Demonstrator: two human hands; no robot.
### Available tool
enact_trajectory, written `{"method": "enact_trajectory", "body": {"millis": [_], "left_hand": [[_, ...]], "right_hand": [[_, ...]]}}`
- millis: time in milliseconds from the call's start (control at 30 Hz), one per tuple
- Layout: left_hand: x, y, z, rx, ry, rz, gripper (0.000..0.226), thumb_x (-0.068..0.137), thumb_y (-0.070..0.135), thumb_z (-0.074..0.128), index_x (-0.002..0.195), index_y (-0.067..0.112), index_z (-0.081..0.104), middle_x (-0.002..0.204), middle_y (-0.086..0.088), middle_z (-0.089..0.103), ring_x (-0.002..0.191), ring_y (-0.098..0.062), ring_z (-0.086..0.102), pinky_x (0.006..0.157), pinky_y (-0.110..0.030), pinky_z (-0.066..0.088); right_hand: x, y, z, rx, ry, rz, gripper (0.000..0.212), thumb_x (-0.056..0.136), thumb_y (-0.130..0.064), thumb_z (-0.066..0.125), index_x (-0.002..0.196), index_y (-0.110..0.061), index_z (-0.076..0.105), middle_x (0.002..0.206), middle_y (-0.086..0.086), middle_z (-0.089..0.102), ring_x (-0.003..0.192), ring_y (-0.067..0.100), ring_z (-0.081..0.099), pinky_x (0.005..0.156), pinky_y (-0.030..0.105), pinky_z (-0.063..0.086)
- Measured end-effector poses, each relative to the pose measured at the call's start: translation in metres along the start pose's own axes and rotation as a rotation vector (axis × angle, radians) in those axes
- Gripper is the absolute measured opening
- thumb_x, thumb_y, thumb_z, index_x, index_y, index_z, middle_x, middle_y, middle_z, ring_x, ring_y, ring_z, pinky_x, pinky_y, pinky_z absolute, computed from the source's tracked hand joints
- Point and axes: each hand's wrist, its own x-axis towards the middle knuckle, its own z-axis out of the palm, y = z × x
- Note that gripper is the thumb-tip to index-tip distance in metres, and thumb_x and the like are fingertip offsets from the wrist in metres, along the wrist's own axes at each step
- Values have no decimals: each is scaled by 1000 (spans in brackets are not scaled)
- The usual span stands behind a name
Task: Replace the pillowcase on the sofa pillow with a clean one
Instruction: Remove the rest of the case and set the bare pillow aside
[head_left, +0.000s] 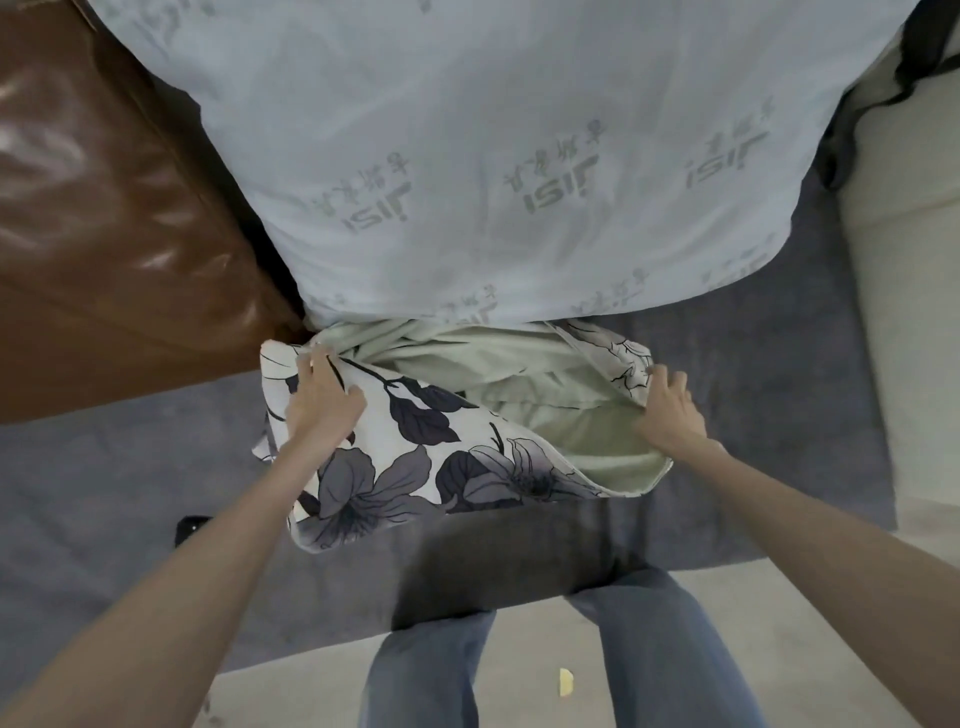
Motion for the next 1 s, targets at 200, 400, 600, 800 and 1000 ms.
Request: {"method": "enact_trajectory", "body": {"millis": [200, 400, 600, 800, 1000], "left_hand": [[56, -8, 29, 111, -52, 9, 73, 81, 33, 61, 139, 20, 20, 151, -4, 21, 107, -48, 54, 82, -44, 39], [83, -15, 42, 296, -47, -42, 84, 77, 44, 67, 141, 11, 22, 134, -15, 39, 117, -46, 50, 91, -52, 41], [40, -16, 20, 440, 36, 80, 65, 84, 47, 61, 133, 11, 37, 120, -17, 56, 104, -42, 58, 83, -44, 42], [-48, -23, -41, 534, 141, 149, 43, 86, 47, 54, 117, 17, 51, 72, -6, 58, 90, -37, 59, 61, -32, 43], [-147, -22, -116, 547, 231, 67, 28, 91, 37, 48, 96, 11, 58, 89, -14, 69, 98, -34, 53, 76, -41, 39]], "right_hand": [[48, 11, 26, -89, -77, 47, 79, 77, -21, 66, 140, -11, 21, 131, 19, 34, 124, 40, 39, 92, 50, 41], [74, 31, 41, -223, -1, 38, 50, 85, -22, 60, 124, -4, 35, 117, 22, 56, 111, 40, 54, 85, 46, 45], [53, 43, 16, -313, 42, -41, 22, 85, -6, 48, 105, 1, 56, 108, 21, 60, 99, 40, 60, 69, 36, 41], [-10, 23, -59, -82, 51, -100, 17, 77, -4, 46, 88, 1, 58, 99, 28, 63, 90, 41, 58, 69, 34, 39], [-84, -18, -153, 63, 21, -227, 17, 80, -2, 44, 88, 3, 57, 95, 20, 54, 89, 35, 51, 75, 35, 39]]}}
